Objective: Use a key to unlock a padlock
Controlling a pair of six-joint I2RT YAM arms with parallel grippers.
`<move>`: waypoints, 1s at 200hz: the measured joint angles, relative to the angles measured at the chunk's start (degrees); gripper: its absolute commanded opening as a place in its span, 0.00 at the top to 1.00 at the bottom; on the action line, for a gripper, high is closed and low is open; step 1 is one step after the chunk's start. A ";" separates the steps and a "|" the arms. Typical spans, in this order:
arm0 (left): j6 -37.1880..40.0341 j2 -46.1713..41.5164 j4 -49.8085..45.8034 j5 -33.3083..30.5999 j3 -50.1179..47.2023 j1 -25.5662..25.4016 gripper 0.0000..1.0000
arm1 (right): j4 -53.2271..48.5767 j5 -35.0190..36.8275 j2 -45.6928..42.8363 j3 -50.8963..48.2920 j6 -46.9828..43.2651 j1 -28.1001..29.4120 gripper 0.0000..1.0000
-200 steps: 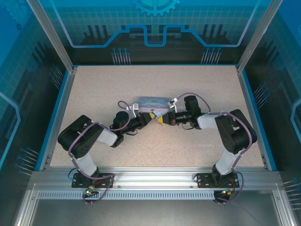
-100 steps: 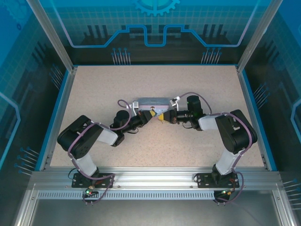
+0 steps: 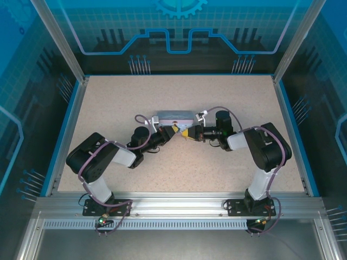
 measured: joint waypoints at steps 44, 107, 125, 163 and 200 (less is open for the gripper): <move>0.00 0.68 1.03 -0.13 0.02 -0.09 1.00 | 0.39 -0.35 0.15 0.02 0.79 -0.07 1.00; -1.31 2.47 3.15 -0.26 0.02 -0.09 1.00 | 0.70 -0.13 0.96 0.02 1.49 -0.07 1.00; -1.42 2.47 3.19 -0.33 0.02 -0.09 1.00 | 0.76 -0.15 0.96 0.20 1.60 -0.24 1.00; -1.51 2.47 3.63 -0.81 0.02 -0.09 1.00 | -1.01 -0.74 1.09 1.62 0.55 -0.61 1.00; -1.53 2.47 3.48 -1.20 0.02 -0.09 1.00 | -2.69 -1.36 1.70 2.45 -1.88 -0.81 1.00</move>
